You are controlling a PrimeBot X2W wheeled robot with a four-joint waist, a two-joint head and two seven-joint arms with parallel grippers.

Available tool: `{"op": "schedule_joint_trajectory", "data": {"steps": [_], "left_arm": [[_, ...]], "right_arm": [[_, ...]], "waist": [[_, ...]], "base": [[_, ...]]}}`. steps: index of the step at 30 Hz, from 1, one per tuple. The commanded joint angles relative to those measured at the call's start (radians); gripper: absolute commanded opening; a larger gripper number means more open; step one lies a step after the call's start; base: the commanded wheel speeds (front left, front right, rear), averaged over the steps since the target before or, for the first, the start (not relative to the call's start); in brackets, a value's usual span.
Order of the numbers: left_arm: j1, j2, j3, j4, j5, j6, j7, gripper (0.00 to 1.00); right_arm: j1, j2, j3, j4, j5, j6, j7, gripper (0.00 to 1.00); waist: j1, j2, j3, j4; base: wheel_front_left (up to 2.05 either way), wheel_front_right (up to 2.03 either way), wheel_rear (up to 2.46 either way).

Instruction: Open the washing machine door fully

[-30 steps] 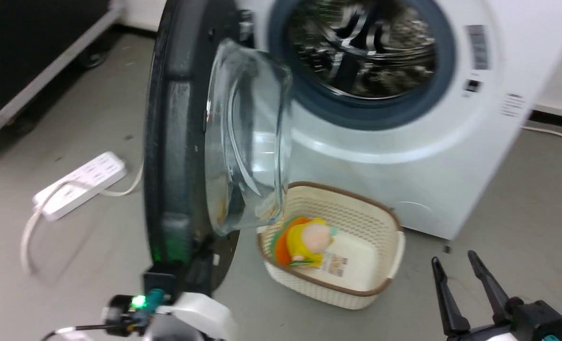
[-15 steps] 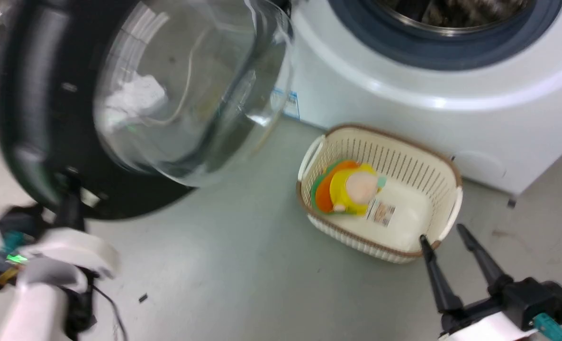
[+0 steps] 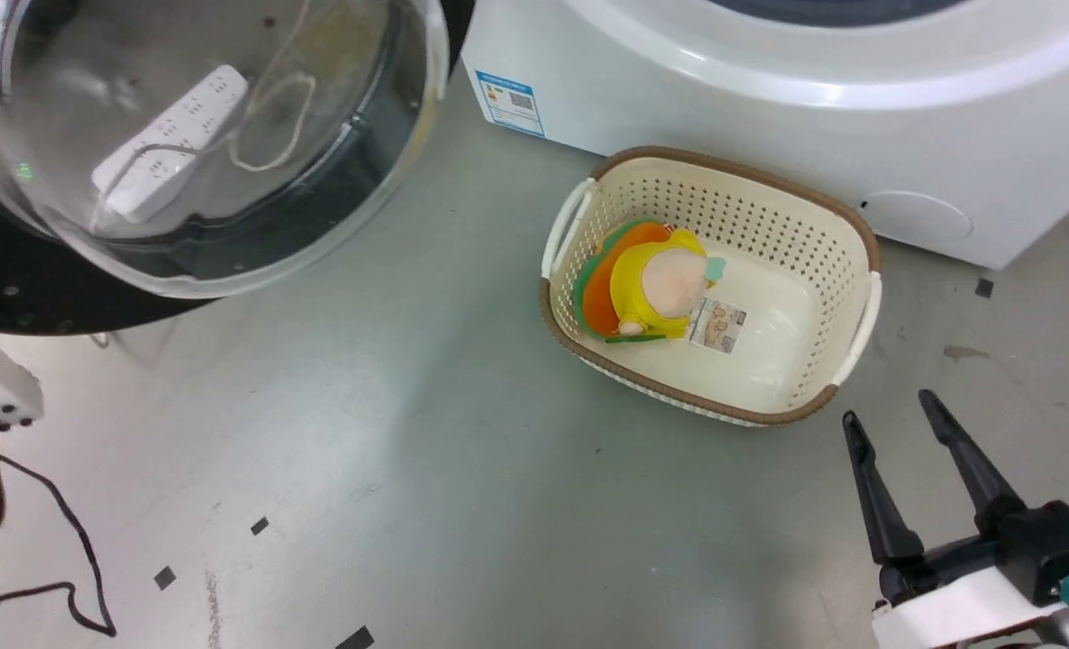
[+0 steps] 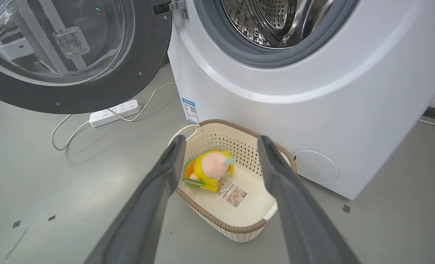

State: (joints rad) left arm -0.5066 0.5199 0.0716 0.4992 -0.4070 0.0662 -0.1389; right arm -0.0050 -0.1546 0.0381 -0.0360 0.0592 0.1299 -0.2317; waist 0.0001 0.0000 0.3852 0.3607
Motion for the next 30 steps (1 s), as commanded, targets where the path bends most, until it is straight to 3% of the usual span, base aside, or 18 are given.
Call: {"op": "schedule_joint_trajectory", "data": {"steps": [1, 7, 16, 17, 18, 19, 21, 22, 30], "left_arm": [[-0.036, 0.01, -0.003, 0.04, -0.001, -0.012, -0.015, 0.0], [-0.071, 0.014, -0.032, 0.139, 0.015, -0.04, -0.073, 0.0], [0.052, -0.046, -0.066, 0.033, 0.043, -0.065, -0.119, 0.0], [0.098, -0.082, -0.076, -0.048, 0.048, -0.076, -0.122, 0.0], [0.098, -0.082, -0.076, -0.048, 0.048, -0.076, -0.122, 0.0], [0.155, -0.135, -0.081, -0.14, 0.065, -0.062, -0.122, 0.0], [0.188, -0.153, -0.085, -0.18, 0.075, -0.061, -0.122, 0.0], [0.246, -0.193, -0.093, -0.255, 0.099, -0.052, -0.122, 0.0], [0.419, -0.318, -0.129, -0.407, 0.165, -0.03, -0.123, 0.0]], "right_arm": [[-0.013, -0.003, -0.003, -0.007, -0.004, 0.001, 0.0, 1.0], [-0.017, 0.018, -0.009, 0.01, -0.002, 0.001, -0.01, 1.0], [-0.033, 0.063, -0.055, 0.033, 0.006, 0.001, -0.028, 1.0], [-0.033, 0.072, -0.074, 0.032, 0.009, 0.001, -0.029, 1.0], [-0.033, 0.072, -0.074, 0.032, 0.009, 0.001, -0.029, 1.0], [-0.031, 0.081, -0.09, 0.028, 0.01, 0.001, -0.029, 1.0], [-0.026, 0.084, -0.098, 0.028, 0.01, 0.001, -0.03, 1.0], [-0.021, 0.09, -0.104, 0.024, 0.009, 0.001, -0.03, 1.0], [0.012, 0.1, -0.099, 0.029, -0.002, 0.001, -0.03, 1.0]], "waist": [[-0.0001, 0.0, 0.005, -0.013], [-0.0001, 0.0, -0.043, -0.045], [-0.0001, 0.0, -0.174, -0.122], [-0.0001, 0.0, -0.209, -0.145], [-0.0001, 0.0, -0.209, -0.145], [-0.0001, 0.0, -0.25, -0.174], [-0.0001, 0.0, -0.264, -0.187], [-0.0001, 0.0, -0.293, -0.216], [-0.0001, 0.0, -0.359, -0.304]], "base": [[0.0, 0.0, 0.0], [0.0, 0.0, 0.0], [0.0, 0.0, 0.0], [0.0, 0.0, 0.0], [0.0, 0.0, 0.0], [0.0, 0.0, 0.0], [0.0, 0.0, 0.0], [0.0, 0.0, 0.0], [0.0, 0.0, 0.0]]}}
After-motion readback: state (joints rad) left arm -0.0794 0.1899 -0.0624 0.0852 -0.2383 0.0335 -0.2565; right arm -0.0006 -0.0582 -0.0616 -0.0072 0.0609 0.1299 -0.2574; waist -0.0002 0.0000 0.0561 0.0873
